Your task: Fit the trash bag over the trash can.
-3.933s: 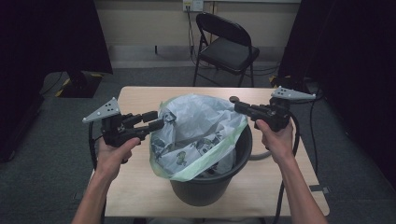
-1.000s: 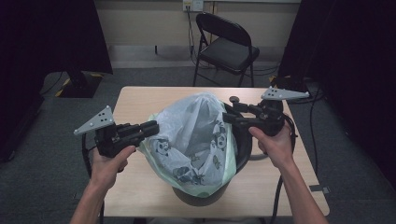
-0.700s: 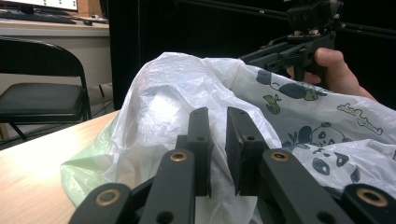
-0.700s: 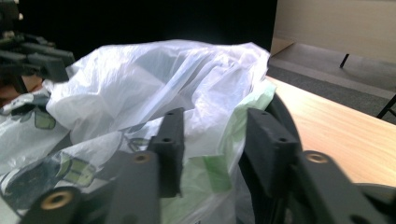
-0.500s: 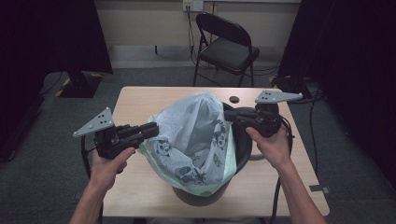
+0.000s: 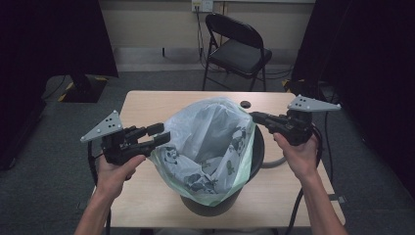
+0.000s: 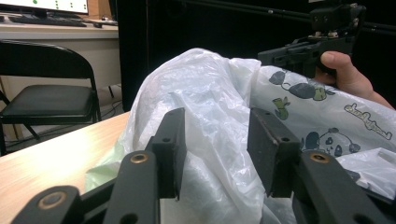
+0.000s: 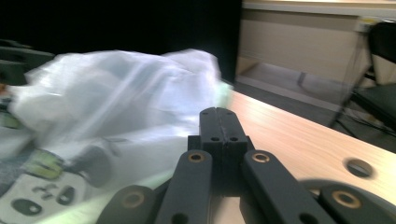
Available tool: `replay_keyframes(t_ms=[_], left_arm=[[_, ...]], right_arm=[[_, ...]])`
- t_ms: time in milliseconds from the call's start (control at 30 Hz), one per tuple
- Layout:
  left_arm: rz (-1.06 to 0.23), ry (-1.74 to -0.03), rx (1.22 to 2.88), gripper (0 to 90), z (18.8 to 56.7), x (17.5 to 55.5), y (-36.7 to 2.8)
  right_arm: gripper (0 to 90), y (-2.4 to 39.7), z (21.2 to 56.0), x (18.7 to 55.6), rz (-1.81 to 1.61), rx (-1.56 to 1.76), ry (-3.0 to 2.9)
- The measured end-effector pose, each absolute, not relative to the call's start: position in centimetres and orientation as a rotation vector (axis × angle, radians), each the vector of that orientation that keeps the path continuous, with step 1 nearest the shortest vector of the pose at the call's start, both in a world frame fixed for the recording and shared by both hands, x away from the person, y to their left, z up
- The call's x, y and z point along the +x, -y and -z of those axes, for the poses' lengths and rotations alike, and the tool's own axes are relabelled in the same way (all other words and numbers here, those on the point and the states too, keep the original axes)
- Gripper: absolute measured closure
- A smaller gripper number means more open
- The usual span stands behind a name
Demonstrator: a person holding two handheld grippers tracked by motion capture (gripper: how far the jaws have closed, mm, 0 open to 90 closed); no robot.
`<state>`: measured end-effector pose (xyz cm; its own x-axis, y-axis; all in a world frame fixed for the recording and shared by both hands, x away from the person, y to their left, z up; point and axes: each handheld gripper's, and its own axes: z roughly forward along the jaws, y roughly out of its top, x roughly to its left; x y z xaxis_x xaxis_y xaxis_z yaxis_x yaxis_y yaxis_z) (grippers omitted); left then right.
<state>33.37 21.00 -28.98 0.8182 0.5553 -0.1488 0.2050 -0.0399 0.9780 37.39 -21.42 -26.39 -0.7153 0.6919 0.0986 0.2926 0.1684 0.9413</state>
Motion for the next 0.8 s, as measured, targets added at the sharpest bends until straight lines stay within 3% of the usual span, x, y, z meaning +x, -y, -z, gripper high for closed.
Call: replay_keyframes(t_ms=[367,400,433,633,733,800], left_arm=[[-0.316,-0.602,1.627,55.4,28.8,33.5,-20.2],[-0.318,-0.605,1.63,55.4,28.9,33.4,-20.2],[-0.318,-0.605,1.63,55.4,28.9,33.4,-20.2],[-0.316,-0.606,1.628,55.7,29.0,33.4,-20.4],[-0.319,-0.607,1.631,55.7,29.1,33.4,-20.4],[-0.316,-0.607,1.63,55.6,29.1,33.4,-20.4]], right_arm=[[90.0,22.1,26.4,37.3,-1.619,0.943,-2.032],[71.2,22.1,26.2,37.5,-1.681,0.953,-2.036],[65.4,22.2,26.2,37.5,-1.722,0.955,-2.017],[49.8,20.9,25.8,37.8,-1.724,0.966,-2.101],[51.8,20.3,26.1,38.0,-1.68,0.961,-2.165],[58.1,20.0,26.4,38.1,-1.66,0.937,-2.199]])
